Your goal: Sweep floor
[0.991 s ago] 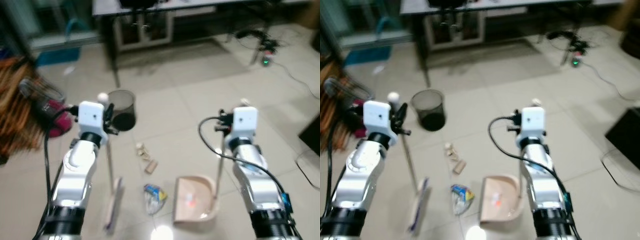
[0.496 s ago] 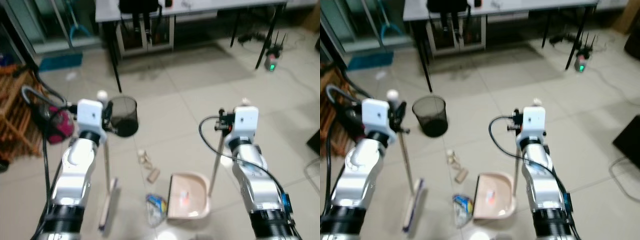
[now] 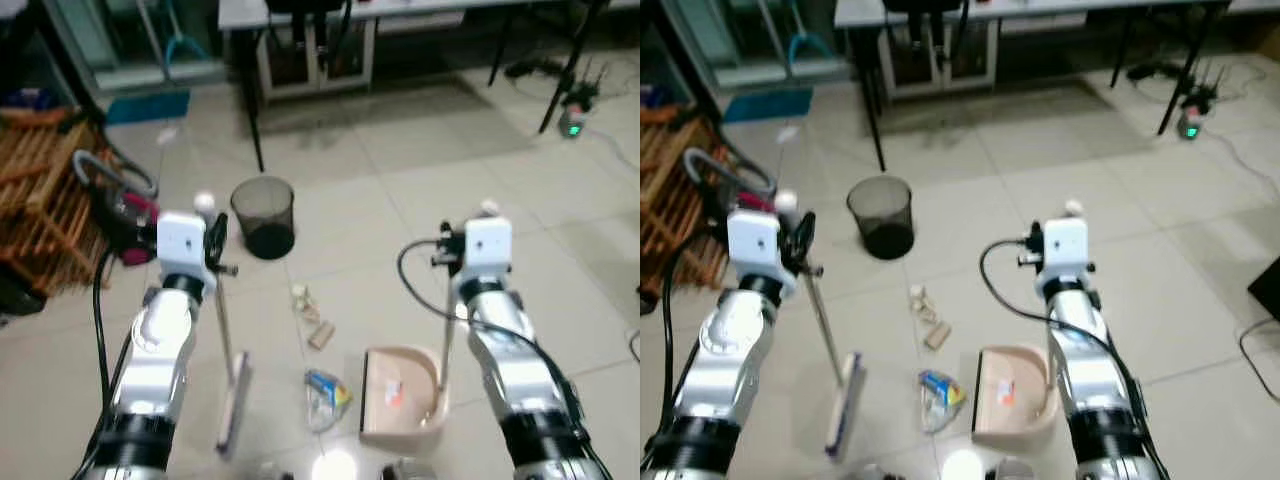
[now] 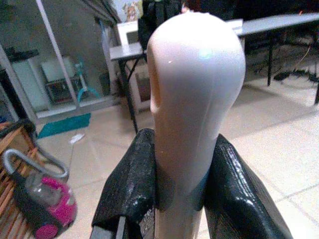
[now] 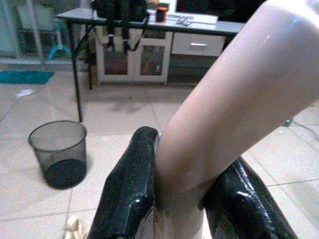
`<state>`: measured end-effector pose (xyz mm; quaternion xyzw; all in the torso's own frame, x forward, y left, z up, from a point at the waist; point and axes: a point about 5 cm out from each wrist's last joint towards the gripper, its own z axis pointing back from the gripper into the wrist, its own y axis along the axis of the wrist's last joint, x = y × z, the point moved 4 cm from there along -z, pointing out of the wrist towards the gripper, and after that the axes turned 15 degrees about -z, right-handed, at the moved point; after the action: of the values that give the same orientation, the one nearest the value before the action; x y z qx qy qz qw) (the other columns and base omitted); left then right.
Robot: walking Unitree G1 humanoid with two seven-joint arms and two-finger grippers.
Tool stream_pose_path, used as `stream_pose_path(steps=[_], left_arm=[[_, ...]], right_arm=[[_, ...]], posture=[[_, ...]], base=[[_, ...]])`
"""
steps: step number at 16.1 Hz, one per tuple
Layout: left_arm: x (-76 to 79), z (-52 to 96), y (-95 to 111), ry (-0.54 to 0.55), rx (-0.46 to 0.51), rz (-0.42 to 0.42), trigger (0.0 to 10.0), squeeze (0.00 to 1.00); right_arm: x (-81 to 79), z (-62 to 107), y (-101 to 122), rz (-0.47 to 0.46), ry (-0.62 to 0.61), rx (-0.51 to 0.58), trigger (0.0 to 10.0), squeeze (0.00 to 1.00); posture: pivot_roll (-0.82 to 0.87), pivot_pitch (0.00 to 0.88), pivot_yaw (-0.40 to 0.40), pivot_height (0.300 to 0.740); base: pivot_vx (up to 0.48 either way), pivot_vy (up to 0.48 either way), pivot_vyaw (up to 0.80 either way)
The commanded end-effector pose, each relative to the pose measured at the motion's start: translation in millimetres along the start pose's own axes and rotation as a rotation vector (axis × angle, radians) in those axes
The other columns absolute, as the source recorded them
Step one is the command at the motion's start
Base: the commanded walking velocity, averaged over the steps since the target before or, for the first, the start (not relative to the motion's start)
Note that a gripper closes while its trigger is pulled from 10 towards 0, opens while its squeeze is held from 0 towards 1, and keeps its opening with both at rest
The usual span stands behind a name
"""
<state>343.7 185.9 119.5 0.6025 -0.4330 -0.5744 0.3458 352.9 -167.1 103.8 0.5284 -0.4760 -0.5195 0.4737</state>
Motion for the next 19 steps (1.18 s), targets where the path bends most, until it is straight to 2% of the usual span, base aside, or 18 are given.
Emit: stream_pose_path(steps=[1, 3, 6, 7, 8, 9, 11, 13, 15, 16, 18, 19], left_arm=[[3.0, -0.6, 3.9, -0.009, 0.044, -0.011, 10.0, 0.00], [11.0, -2.5, 0.9, -0.022, 0.063, -0.011, 10.0, 0.00], [25.2, -6.4, -3.4, -0.061, 0.091, -0.004, 10.0, 0.00], [29.0, -8.1, -2.3, -0.069, 0.100, 0.017, 10.0, 0.00], [35.1, -11.3, 2.3, -0.080, 0.127, 0.084, 10.0, 0.00], [38.1, -12.0, 4.4, -0.089, 0.138, 0.110, 10.0, 0.00], [53.8, -11.1, 10.1, -0.163, 0.174, 0.180, 10.0, 0.00], [65.8, -9.5, 14.5, -0.229, 0.199, 0.241, 10.0, 0.00], [73.4, -8.0, 25.2, -0.295, 0.244, 0.313, 10.0, 0.00], [74.3, -8.8, 42.8, -0.365, 0.309, 0.394, 10.0, 0.00], [72.4, -7.9, 62.0, -0.445, 0.382, 0.434, 10.0, 0.00], [70.8, -7.8, 68.6, -0.467, 0.411, 0.424, 10.0, 0.00]], right_arm=[[1.0, -5.2, 5.6, 0.040, 0.009, 0.036, 10.0, 0.00], [-2.1, -9.5, -2.0, 0.050, 0.016, 0.029, 10.0, 0.00], [-22.0, -13.4, -11.2, 0.055, 0.065, 0.031, 10.0, 0.00], [-28.0, -13.2, -13.9, 0.033, 0.078, 0.029, 10.0, 0.00], [-34.6, -12.5, -20.1, 0.001, 0.091, 0.017, 10.0, 0.00], [-35.8, -12.2, -21.7, -0.010, 0.091, 0.014, 10.0, 0.00], [-39.0, -10.7, -27.1, -0.068, 0.089, 0.001, 10.0, 0.00], [-40.8, -10.6, -30.4, -0.085, 0.092, -0.007, 10.0, 0.00], [-39.5, -11.6, -31.0, -0.083, 0.088, -0.008, 10.0, 0.00], [-33.7, -14.7, -30.1, -0.088, 0.067, -0.007, 10.0, 0.00], [-29.7, -17.0, -28.6, -0.091, 0.057, -0.006, 10.0, 0.00], [-28.2, -17.7, -28.5, -0.095, 0.052, -0.006, 10.0, 0.00]], posture=[[-0.09, 0.141, 0.064, 0.740], [-0.08, 0.151, 0.060, 0.740], [-0.09, 0.165, 0.051, 0.740], [-0.10, 0.166, 0.051, 0.740], [-0.10, 0.165, 0.050, 0.740], [-0.10, 0.165, 0.050, 0.740], [-0.10, 0.155, 0.052, 0.740], [-0.11, 0.146, 0.056, 0.740], [-0.10, 0.140, 0.056, 0.740], [-0.10, 0.132, 0.057, 0.740], [-0.10, 0.121, 0.057, 0.740], [-0.09, 0.114, 0.057, 0.740]], base=[[0.000, 0.000, 0.00], [0.000, 0.000, 0.00], [0.000, 0.000, 0.00], [0.000, 0.000, 0.00], [0.000, 0.000, 0.00], [0.000, 0.000, 0.00], [0.000, 0.000, 0.00], [0.000, 0.000, 0.00], [0.000, 0.000, 0.00], [0.000, 0.000, 0.00], [0.000, 0.000, 0.00], [0.000, 0.000, 0.00]])
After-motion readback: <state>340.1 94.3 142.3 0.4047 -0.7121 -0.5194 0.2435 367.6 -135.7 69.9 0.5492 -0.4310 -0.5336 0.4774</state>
